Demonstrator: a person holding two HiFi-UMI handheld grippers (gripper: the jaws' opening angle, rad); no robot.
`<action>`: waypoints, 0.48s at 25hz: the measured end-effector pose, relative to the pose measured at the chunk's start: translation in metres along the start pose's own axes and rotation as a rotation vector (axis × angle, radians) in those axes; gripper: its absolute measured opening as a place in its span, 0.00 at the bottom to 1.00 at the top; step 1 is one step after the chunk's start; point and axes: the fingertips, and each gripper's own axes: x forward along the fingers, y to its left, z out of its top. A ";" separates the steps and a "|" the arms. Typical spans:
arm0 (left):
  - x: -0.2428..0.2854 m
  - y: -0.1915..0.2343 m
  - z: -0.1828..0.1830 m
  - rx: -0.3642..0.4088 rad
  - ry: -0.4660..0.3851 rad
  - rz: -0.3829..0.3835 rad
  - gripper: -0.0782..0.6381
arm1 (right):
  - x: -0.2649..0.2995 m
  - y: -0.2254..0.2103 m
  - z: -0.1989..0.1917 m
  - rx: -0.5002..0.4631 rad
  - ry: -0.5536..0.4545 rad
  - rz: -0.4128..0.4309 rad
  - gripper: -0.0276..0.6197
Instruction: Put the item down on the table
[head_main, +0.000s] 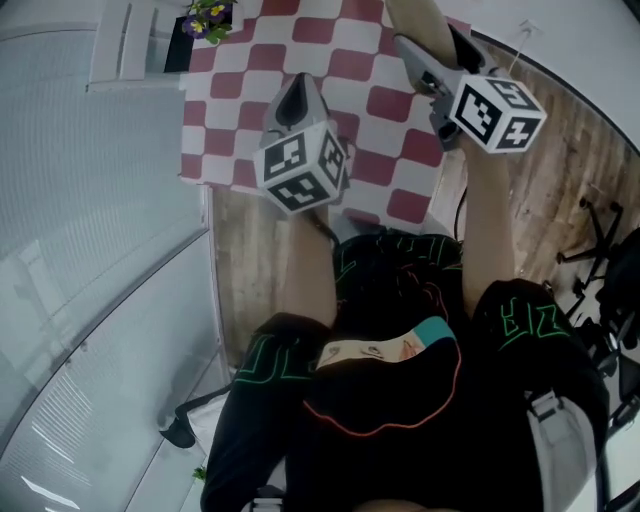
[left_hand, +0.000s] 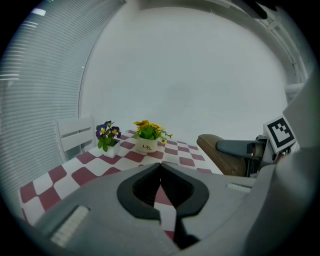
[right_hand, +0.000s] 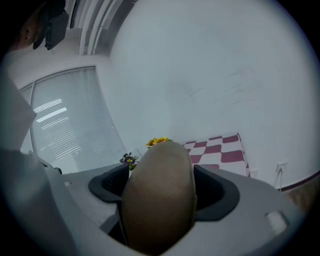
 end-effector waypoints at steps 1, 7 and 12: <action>0.004 -0.002 0.002 -0.002 0.004 -0.008 0.12 | 0.001 -0.001 0.002 0.002 0.002 -0.004 0.67; 0.015 -0.009 -0.001 -0.020 0.044 -0.041 0.12 | 0.010 -0.001 -0.007 -0.030 0.053 -0.029 0.67; 0.010 -0.015 -0.005 -0.019 0.076 -0.055 0.12 | 0.018 0.003 -0.021 -0.063 0.114 -0.044 0.67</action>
